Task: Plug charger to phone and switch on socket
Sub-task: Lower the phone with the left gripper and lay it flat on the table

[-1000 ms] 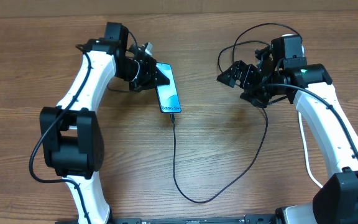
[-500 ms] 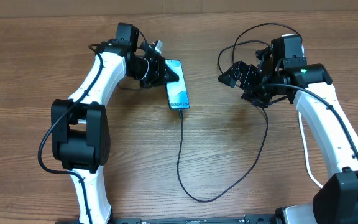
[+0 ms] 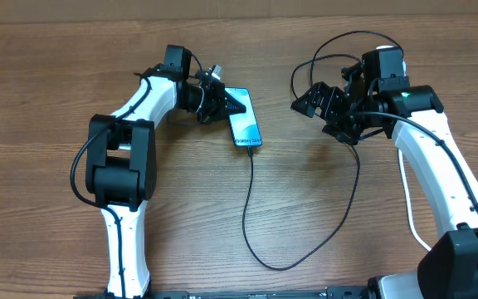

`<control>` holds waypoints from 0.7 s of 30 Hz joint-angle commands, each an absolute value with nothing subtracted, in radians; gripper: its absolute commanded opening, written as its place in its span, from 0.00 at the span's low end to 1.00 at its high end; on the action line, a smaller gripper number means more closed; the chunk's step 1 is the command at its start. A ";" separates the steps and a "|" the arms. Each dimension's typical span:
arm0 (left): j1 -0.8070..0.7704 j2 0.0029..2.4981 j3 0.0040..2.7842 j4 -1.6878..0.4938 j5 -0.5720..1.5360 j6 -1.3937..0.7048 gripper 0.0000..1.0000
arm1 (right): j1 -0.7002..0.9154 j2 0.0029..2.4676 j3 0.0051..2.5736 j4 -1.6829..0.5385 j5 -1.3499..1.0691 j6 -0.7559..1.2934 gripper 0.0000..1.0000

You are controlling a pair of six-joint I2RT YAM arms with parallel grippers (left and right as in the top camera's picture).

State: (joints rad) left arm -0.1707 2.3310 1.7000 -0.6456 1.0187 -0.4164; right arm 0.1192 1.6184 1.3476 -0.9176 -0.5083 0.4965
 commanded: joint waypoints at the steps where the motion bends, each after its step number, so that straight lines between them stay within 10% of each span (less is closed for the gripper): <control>1: -0.179 2.329 1.704 -0.622 1.090 -0.420 0.04 | 0.118 1.619 1.346 -0.915 -0.500 0.488 1.00; 21: -0.225 2.330 1.704 -0.547 0.987 -0.488 0.04 | 0.118 1.631 1.346 -0.905 -0.540 0.488 1.00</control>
